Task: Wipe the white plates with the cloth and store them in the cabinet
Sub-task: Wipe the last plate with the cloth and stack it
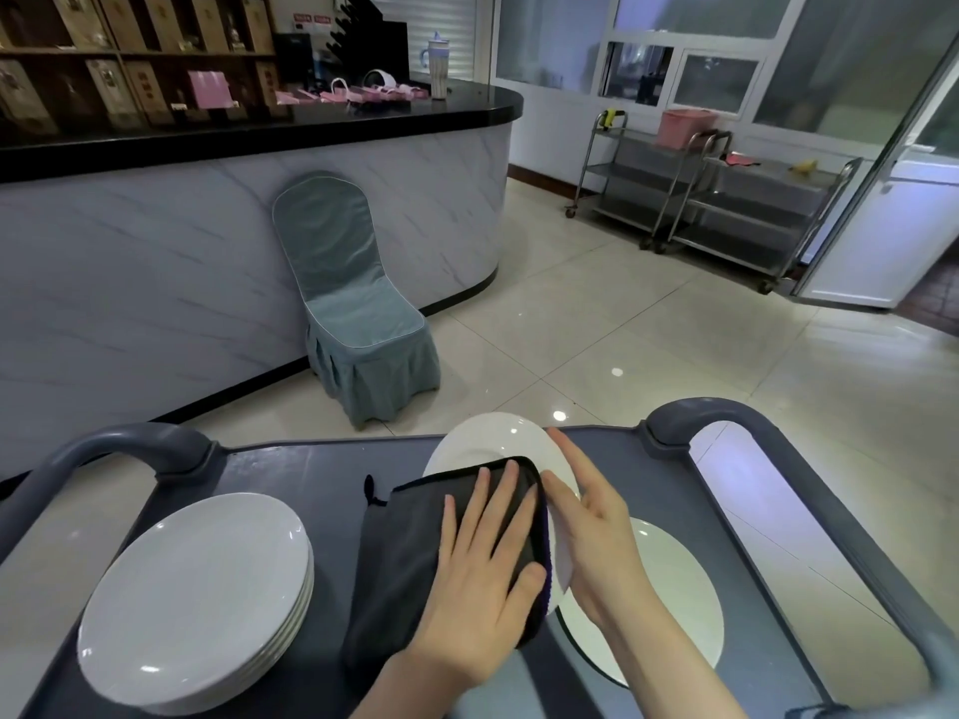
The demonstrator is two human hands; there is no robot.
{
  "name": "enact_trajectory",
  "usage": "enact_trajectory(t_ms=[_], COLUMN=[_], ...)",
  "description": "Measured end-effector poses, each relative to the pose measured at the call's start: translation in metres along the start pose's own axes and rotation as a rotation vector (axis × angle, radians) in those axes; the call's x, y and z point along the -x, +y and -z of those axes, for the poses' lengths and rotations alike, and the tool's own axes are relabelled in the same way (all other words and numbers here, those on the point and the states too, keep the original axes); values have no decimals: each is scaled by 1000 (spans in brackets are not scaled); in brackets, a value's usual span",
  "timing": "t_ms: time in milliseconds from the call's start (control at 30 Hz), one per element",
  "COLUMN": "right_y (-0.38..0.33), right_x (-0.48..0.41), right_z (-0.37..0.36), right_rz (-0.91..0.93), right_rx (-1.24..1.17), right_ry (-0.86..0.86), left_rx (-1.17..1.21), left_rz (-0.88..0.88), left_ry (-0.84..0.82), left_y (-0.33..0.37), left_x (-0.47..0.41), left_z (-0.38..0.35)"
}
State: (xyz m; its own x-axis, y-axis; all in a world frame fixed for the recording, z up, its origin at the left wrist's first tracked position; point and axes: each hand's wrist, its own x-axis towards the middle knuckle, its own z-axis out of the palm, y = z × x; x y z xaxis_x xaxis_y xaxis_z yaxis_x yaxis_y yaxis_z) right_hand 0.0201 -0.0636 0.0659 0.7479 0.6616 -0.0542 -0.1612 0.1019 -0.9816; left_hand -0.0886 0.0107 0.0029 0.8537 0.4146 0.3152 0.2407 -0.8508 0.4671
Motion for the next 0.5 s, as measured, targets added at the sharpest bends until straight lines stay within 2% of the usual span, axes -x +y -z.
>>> enact_trajectory(t_ms=[133,267,400,500], right_y=[-3,1,9,17], right_x=[5,11,-1,-1], right_z=[-4,-5,-1,-1], right_rz=[-3,15,-25,-72], right_rx=[-17,64,-53,-117], right_ry=[-50,-110,-22,30], left_rx=[129,198,127,154], left_rz=[29,172,29,37], left_ry=[41,73,-21,-114], left_y=[-3,-11,6,10], left_x=[-18,-42,-24,-10], left_z=[19,29,25,17])
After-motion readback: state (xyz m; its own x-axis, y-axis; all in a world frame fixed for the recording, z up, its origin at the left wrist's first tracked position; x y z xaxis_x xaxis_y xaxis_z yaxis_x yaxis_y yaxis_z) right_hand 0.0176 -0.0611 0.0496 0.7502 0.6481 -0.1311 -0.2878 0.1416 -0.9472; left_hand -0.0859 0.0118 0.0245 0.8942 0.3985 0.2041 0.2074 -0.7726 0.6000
